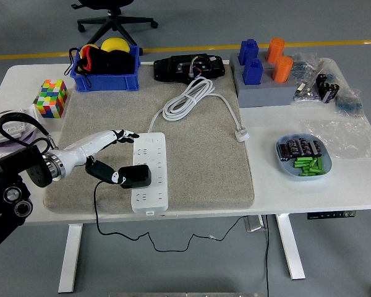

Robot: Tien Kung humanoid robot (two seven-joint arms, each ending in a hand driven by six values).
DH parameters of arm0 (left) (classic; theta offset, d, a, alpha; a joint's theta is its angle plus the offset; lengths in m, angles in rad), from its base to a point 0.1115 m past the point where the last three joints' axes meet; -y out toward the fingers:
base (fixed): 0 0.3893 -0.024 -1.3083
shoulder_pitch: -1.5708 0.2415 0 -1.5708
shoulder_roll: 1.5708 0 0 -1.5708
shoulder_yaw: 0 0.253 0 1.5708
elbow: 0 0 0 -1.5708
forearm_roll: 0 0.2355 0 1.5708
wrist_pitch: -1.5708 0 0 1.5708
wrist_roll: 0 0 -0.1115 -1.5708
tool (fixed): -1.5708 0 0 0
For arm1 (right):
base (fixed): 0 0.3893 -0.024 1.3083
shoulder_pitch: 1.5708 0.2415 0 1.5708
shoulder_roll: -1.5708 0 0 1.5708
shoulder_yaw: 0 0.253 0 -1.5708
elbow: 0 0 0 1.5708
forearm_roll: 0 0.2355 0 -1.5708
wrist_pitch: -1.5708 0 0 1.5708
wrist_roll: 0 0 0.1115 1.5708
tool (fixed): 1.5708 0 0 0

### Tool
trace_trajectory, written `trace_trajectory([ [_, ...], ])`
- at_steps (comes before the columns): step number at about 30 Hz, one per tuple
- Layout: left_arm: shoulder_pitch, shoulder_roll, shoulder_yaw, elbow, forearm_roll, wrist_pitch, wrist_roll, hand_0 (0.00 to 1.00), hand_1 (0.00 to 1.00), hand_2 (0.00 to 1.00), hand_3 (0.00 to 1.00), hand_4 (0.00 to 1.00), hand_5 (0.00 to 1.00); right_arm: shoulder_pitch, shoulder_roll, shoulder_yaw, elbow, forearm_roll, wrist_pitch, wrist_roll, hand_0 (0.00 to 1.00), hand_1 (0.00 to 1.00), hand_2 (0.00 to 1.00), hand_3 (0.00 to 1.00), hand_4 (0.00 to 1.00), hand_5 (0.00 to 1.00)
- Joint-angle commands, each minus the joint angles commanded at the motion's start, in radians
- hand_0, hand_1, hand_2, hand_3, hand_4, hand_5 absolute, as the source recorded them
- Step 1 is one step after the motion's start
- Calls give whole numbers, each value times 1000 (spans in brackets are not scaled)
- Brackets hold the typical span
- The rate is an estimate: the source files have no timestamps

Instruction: Pull the plug out,throw it away,press the button

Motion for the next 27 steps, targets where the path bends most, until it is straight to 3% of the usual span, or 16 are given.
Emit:
trace_trajectory([
  [2,-1,-2,7,5,3,3,0,858,856,802,871,998,17,0,0,0,0,0,0,0,804,697,682,666,768,656],
  [3,-2,-3,11,9,8,5,0,847,820,749,818,998,2,1,0,0,0,0,0,0,804,697,682,667,769,656],
  [8,-4,-6,31,21,10,21,-9,847,820,749,818,998,2,-1,0,1,0,-2,0,-2,804,697,682,667,769,656],
  [9,-4,-7,36,23,9,28,-13,828,770,661,719,998,2,-2,0,1,0,-2,-1,-2,804,697,683,667,769,656],
  [14,-9,-10,54,32,3,43,-16,828,770,661,719,998,2,-1,1,-1,0,-1,0,-1,804,697,683,667,769,656],
  [15,-9,-11,56,33,1,45,-16,780,699,602,695,998,2,-1,0,-1,0,-1,0,-1,804,697,682,667,769,656],
  [21,-15,-14,69,42,-10,72,-26,780,699,602,695,998,2,0,0,-2,0,-1,0,-1,804,697,682,667,769,656],
  [22,-17,-14,73,45,-12,74,-28,661,582,509,662,981,2,0,0,-2,0,-2,0,-2,804,697,682,667,769,656],
  [27,-23,-16,84,55,-24,84,-29,661,582,509,662,981,2,0,0,0,0,-3,-1,-2,804,697,682,667,769,656],
])
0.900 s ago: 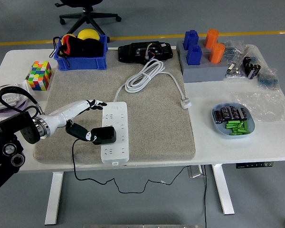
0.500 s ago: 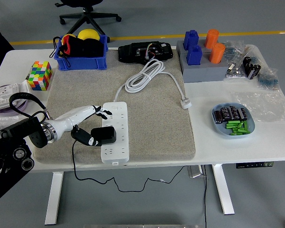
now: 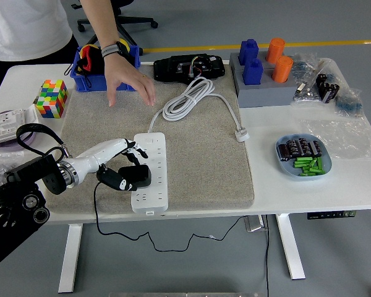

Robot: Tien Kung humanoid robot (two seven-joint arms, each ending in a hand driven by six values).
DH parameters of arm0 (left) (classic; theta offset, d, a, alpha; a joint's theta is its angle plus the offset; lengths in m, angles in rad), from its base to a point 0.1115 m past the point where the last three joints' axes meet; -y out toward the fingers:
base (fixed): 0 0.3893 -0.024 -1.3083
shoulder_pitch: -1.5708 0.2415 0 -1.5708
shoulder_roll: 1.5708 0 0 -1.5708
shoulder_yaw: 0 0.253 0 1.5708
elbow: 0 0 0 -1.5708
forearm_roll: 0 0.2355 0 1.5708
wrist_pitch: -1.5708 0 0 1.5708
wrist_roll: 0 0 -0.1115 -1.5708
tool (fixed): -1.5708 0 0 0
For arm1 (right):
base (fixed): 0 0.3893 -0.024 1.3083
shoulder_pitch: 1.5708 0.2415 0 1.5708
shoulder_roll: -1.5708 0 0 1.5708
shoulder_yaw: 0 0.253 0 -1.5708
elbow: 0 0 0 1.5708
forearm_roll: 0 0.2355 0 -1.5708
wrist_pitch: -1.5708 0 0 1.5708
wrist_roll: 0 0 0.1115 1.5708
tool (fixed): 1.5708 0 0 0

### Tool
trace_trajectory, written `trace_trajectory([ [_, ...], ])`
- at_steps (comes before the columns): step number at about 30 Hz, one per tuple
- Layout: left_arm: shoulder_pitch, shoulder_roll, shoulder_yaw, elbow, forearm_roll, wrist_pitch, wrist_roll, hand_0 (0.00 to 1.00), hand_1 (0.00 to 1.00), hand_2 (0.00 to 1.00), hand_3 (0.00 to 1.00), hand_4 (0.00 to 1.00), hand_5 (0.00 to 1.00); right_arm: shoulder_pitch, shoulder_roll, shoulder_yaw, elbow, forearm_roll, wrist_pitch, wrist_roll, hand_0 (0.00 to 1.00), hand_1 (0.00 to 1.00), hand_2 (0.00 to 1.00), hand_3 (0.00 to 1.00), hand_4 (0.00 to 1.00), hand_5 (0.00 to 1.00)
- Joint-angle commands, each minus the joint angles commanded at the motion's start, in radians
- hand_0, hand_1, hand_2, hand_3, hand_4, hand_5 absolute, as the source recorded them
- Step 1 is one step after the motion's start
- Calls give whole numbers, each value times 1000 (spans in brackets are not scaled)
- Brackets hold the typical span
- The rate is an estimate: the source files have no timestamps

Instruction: Pull the plug out,throw it away,press the button

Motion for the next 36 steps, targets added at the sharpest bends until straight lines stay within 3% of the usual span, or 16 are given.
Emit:
trace_trajectory([
  [1,-1,0,3,2,0,1,1,459,475,469,588,891,2,0,0,0,0,0,0,0,804,697,682,667,769,656],
  [6,-4,-2,17,7,-7,20,-3,459,475,469,588,891,2,0,0,-1,0,0,0,0,804,697,682,667,769,656],
  [7,-4,-3,17,8,-10,26,-7,420,404,415,549,829,2,0,0,-1,0,0,0,0,805,697,683,667,769,656],
  [12,-7,-4,28,16,-27,64,-29,420,404,415,549,829,2,0,0,-1,0,0,0,0,805,697,683,667,769,656],
  [13,-8,-4,30,17,-30,72,-35,385,322,345,489,690,2,0,0,-2,0,0,0,0,805,697,683,667,769,657],
  [18,-7,-6,32,27,-51,97,-64,385,322,345,489,690,2,0,0,-3,0,0,0,1,805,697,683,667,769,657],
  [19,-8,-5,32,28,-54,98,-65,356,292,321,462,649,2,0,1,-2,0,0,0,1,804,697,683,668,770,657],
  [28,-11,11,2,-1,-64,91,-72,354,289,315,464,653,2,1,0,1,0,-2,0,0,804,697,683,667,770,657],
  [31,-14,18,-21,-6,-100,105,-99,357,288,314,462,655,2,1,0,0,0,-1,0,0,804,697,683,667,770,657],
  [36,-38,4,-71,75,-95,142,-131,357,288,314,462,655,2,1,2,-3,0,0,1,0,804,697,683,667,770,657],
])
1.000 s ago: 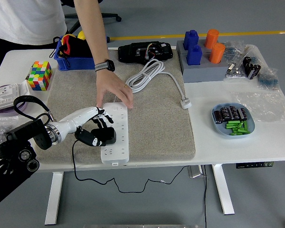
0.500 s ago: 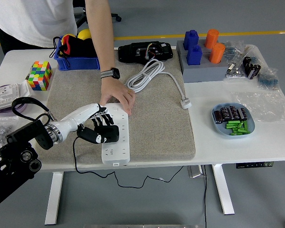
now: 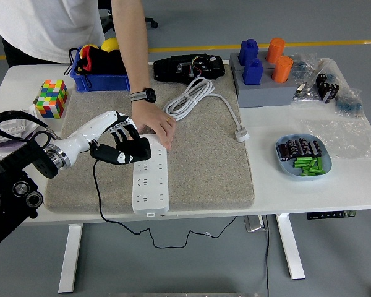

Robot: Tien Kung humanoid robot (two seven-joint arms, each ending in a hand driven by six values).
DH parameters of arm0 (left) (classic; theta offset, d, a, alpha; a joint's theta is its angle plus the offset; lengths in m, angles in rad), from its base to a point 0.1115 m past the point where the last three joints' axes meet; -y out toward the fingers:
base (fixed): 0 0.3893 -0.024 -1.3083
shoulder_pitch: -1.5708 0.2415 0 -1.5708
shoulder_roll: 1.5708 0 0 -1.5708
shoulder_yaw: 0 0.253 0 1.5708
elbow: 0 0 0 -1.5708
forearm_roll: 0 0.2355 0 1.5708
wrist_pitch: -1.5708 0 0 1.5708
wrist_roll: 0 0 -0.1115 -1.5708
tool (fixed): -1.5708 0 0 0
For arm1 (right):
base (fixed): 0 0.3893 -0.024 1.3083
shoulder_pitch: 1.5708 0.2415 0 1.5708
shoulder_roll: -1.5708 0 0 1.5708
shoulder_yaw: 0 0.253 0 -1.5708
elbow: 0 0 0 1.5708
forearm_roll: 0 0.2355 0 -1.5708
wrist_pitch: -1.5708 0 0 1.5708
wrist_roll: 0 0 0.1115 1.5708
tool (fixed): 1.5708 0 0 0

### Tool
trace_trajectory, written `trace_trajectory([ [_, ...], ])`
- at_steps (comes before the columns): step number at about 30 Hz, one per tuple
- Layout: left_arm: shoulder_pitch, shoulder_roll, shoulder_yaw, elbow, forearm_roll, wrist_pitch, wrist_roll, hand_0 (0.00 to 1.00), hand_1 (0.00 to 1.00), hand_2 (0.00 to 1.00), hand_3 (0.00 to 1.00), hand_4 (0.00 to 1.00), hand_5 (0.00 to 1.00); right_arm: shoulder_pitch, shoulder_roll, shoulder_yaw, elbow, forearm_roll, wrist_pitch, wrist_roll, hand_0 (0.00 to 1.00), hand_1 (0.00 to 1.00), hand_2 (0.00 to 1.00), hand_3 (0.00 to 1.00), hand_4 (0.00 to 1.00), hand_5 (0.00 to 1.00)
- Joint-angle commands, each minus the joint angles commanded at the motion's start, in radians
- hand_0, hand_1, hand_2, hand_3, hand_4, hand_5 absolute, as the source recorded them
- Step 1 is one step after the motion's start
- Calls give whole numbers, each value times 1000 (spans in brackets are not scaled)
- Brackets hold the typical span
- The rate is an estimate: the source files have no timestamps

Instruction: Pull the plug out,throw it away,press the button

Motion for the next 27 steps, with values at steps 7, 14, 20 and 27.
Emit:
trace_trajectory([
  [7,-26,-26,-10,178,20,38,-39,402,316,324,487,667,2,0,0,-3,0,2,1,1,804,696,683,667,769,657],
  [14,-35,-40,9,274,18,52,-59,380,346,340,523,762,2,-1,1,1,0,-1,0,-2,804,697,683,667,770,657],
  [20,-34,-40,9,283,32,44,-56,545,538,509,631,856,2,0,1,0,0,0,0,-1,804,696,683,667,770,657],
  [27,-35,-40,12,287,40,37,-47,629,674,662,770,886,2,0,2,-1,0,0,1,-1,804,696,683,667,770,657],
])
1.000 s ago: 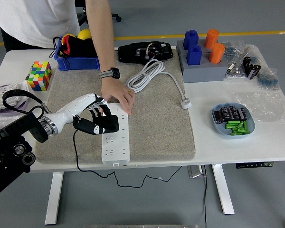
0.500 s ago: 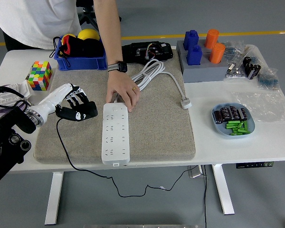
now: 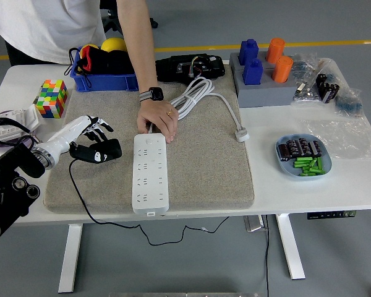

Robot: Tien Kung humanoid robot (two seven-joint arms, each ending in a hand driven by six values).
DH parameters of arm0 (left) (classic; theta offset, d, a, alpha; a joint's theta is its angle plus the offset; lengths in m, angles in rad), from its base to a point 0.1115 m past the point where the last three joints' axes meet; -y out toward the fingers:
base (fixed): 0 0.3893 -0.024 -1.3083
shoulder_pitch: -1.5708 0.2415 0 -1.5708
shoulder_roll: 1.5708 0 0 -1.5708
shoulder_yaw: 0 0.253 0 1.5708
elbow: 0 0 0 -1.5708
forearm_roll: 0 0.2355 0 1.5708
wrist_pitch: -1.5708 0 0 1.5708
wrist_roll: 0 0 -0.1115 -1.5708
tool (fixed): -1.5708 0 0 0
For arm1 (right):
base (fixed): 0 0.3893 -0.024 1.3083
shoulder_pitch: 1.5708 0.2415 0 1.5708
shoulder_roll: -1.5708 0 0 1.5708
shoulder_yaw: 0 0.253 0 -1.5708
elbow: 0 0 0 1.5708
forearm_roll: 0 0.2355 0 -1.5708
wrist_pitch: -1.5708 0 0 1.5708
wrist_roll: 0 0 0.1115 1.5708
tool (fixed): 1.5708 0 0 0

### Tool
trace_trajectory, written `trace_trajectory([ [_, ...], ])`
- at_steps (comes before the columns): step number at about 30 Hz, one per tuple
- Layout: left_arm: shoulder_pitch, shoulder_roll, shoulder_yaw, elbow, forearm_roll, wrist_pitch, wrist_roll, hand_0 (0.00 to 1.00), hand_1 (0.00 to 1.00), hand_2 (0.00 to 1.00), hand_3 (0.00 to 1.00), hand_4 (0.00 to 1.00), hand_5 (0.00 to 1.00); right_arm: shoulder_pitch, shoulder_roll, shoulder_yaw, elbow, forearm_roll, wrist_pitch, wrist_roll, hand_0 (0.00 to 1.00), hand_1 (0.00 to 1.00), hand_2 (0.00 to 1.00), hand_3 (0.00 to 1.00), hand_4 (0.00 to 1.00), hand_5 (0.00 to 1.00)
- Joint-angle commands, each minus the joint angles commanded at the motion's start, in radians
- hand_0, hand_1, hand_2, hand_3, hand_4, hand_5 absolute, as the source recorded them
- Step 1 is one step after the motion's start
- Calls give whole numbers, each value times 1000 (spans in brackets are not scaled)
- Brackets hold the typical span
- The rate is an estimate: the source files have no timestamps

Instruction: Pull the plug out,throw it away,press the button

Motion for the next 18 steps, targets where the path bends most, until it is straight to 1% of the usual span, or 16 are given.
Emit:
trace_trajectory([
  [9,-4,-1,-3,-1,13,1,14,645,686,670,778,888,2,-1,-1,0,0,0,0,-1,804,696,683,667,769,656],
  [13,-10,2,-5,-32,11,-2,21,654,685,666,779,888,2,-1,-2,2,0,0,-1,-1,805,696,683,667,769,657],
  [15,-15,4,-5,-64,-2,-3,25,654,685,666,779,888,2,0,-2,2,0,0,-1,-1,805,696,683,667,769,657],
  [16,-19,4,-2,-80,-14,-5,28,411,509,480,733,733,2,0,-2,0,0,0,-1,-1,804,696,683,666,769,657],
  [18,-34,3,17,-114,-45,-11,38,411,509,480,733,733,2,0,-2,-3,0,1,0,-1,804,696,683,666,769,657],
])
